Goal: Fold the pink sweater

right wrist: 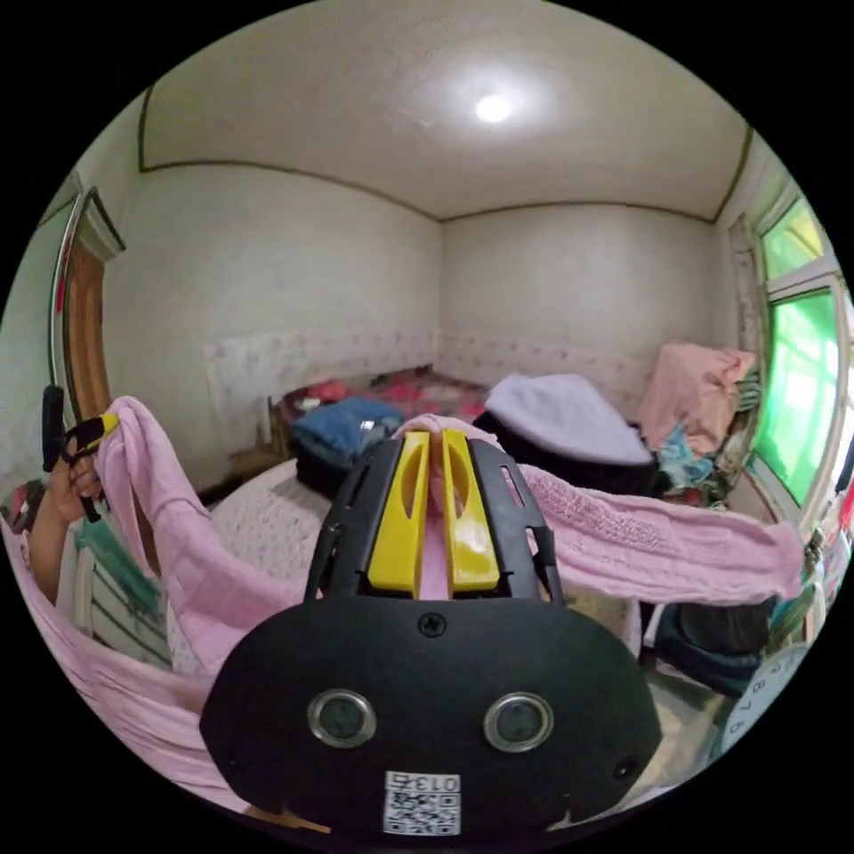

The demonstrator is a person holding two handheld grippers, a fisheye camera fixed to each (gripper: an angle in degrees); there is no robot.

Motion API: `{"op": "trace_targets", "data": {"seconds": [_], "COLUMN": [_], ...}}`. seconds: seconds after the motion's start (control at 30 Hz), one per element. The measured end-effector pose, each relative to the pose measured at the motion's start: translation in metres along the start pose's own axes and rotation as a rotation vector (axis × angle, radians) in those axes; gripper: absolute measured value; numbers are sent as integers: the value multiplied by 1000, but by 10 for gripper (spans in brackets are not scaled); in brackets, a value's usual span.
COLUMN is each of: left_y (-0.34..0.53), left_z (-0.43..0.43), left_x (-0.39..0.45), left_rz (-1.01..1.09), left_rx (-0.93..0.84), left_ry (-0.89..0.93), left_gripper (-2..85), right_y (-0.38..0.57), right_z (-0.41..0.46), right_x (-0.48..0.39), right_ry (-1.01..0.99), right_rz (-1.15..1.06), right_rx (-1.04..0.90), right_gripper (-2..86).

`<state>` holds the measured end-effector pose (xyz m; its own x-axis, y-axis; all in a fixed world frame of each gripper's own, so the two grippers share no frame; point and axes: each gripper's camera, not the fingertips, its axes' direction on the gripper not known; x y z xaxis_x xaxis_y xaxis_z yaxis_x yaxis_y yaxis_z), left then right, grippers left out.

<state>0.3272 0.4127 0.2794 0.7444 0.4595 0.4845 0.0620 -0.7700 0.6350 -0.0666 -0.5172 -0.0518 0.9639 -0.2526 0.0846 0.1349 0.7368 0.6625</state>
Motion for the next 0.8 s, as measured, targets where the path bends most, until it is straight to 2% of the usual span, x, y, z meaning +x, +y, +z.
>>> {"op": "trace_targets", "data": {"seconds": [0.03, 0.07, 0.1, 0.17, 0.3, 0.37, 0.43, 0.53, 0.67, 0.73, 0.8], "left_y": [13, 42, 74, 125, 200, 209, 209, 204, 197, 188, 177], "left_z": [13, 38, 57, 70, 46, 38, 38, 57, 106, 134, 178], "left_x": [-12, -41, -70, -109, -156, -164, -167, -171, -184, -182, -171], "left_rz": [-36, -138, -238, -398, -637, -657, -640, -575, -481, -367, -161], "left_rx": [-54, -184, -297, -388, -375, -390, -413, -497, -636, -708, -793], "left_ry": [-37, -121, -169, -200, -280, -341, -380, -408, -393, -413, -438], "left_gripper": [29, 32, 36, 42, 56, 70, 82, 104, 120, 123, 131], "right_y": [9, 24, 33, 65, 150, 189, 238, 285, 309, 308, 304], "right_z": [44, 84, 100, 121, 114, 108, 100, 88, 82, 84, 91], "right_x": [-10, -19, -23, -37, -82, -101, -138, -189, -232, -244, -254], "right_ry": [-51, -88, -110, -186, -217, -345, -449, -458, -389, -313, -261], "right_rz": [0, 31, 49, 110, 89, 107, 64, -38, -64, -76, -88], "right_rx": [-127, -278, -344, -419, -504, -568, -692, -805, -863, -863, -875], "right_gripper": [60, 77, 80, 89, 85, 81, 80, 84, 88, 91, 90]}}
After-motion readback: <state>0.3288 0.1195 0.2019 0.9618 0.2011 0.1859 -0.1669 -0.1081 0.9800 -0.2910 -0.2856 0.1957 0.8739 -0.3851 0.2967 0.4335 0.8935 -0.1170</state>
